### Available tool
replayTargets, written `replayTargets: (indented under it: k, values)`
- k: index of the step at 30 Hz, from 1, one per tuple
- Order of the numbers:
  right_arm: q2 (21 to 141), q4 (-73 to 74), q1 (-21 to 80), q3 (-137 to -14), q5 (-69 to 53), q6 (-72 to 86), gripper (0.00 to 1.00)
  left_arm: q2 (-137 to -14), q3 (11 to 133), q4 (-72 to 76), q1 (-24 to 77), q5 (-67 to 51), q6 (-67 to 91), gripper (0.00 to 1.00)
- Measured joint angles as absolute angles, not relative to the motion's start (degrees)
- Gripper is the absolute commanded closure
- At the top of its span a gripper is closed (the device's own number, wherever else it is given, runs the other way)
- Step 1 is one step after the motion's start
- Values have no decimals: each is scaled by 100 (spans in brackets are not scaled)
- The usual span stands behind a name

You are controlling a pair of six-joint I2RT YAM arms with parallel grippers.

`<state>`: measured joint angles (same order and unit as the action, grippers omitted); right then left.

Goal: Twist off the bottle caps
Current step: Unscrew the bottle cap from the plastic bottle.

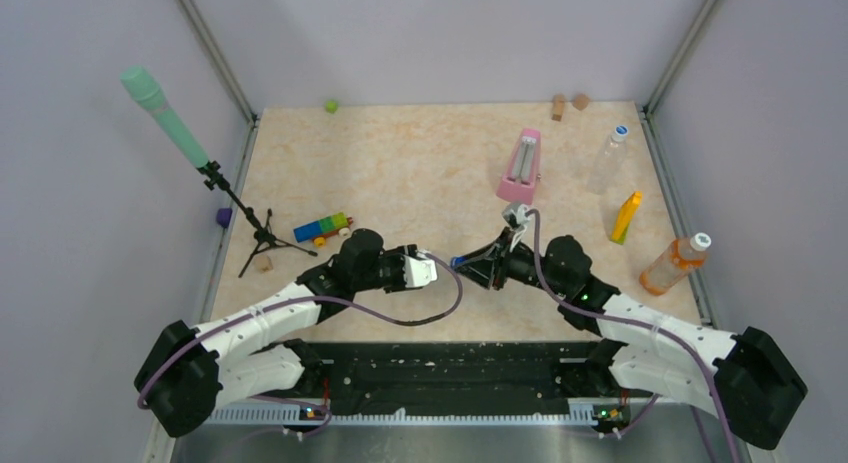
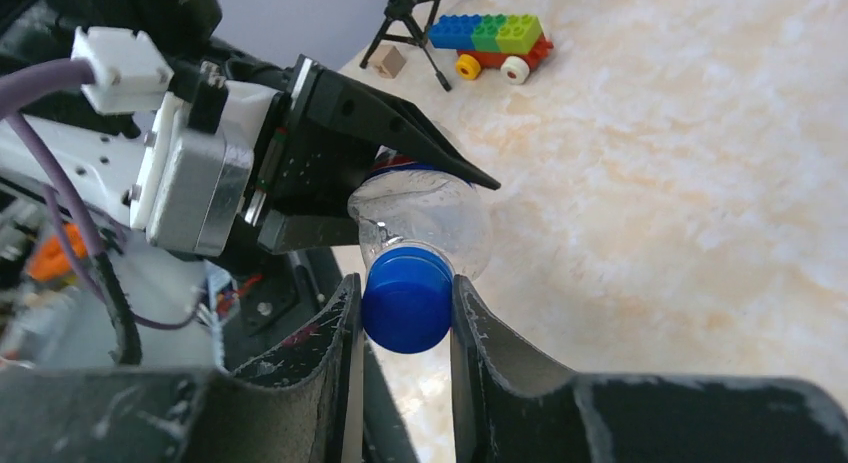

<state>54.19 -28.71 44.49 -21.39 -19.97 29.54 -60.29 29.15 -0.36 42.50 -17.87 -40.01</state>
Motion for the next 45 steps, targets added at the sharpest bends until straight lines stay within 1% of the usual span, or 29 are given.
replayTargets:
  k: [5, 11, 15, 18, 19, 20, 21, 22, 24, 25, 28, 30, 34, 41, 45]
  values:
    - [5441, -3085, 4449, -2137, -2394, 1474, 100, -6029, 2915, -3, 4250, -1791, -4016, 100]
    - [5400, -3168, 4449, -2058, -2759, 84, 100, -6027, 2915, -12, 4250, -1787, -4069, 100]
    - [5266, -3225, 4451, -1922, -2910, -565, 100, -6029, 2915, -23, 4272, -1791, -4073, 100]
    - [5188, -3339, 4451, -1822, -2941, -775, 100, -6029, 2915, -10, 4292, -1811, -4073, 100]
    - [5168, -3420, 4451, -1765, -2912, -768, 95, -6029, 2915, -3, 4294, -1815, -4071, 100]
    - [5140, -3538, 4458, -1688, -2851, -720, 88, -6029, 2915, 1, 4300, -1820, -4071, 100]
    - [5127, -3614, 4462, -1647, -2808, -666, 76, -6031, 2915, 3, 4307, -1828, -4066, 100]
    - [5105, -3756, 4477, -1573, -2709, -554, 62, -6034, 2915, 5, 4307, -1837, -4064, 100]
    - [5054, -4016, 4499, -1413, -2475, -193, 45, -6053, 2928, 45, 4320, -1839, -4060, 100]
    - [5017, -4160, 4506, -1337, -2270, 30, 39, -6053, 2936, 34, 4322, -1811, -4038, 100]
    - [4893, -4464, 4482, -1144, -1702, 694, 32, -6051, 2936, 12, 4270, -1730, -4012, 100]
    - [4801, -4589, 4482, -1059, -1431, 1197, 30, -6051, 2936, -12, 4263, -1704, -4014, 100]
    - [4624, -4488, 4482, -1072, -1000, 2344, 30, -6051, 2936, -19, 4263, -1699, -4014, 100]
    - [4587, -3009, 4482, -1890, -851, 3905, 31, -6051, 2936, -19, 4263, -1684, -4014, 100]
    - [4587, -2703, 4482, -1984, -840, 4578, 34, -6051, 2936, -19, 4263, -1684, -4014, 100]
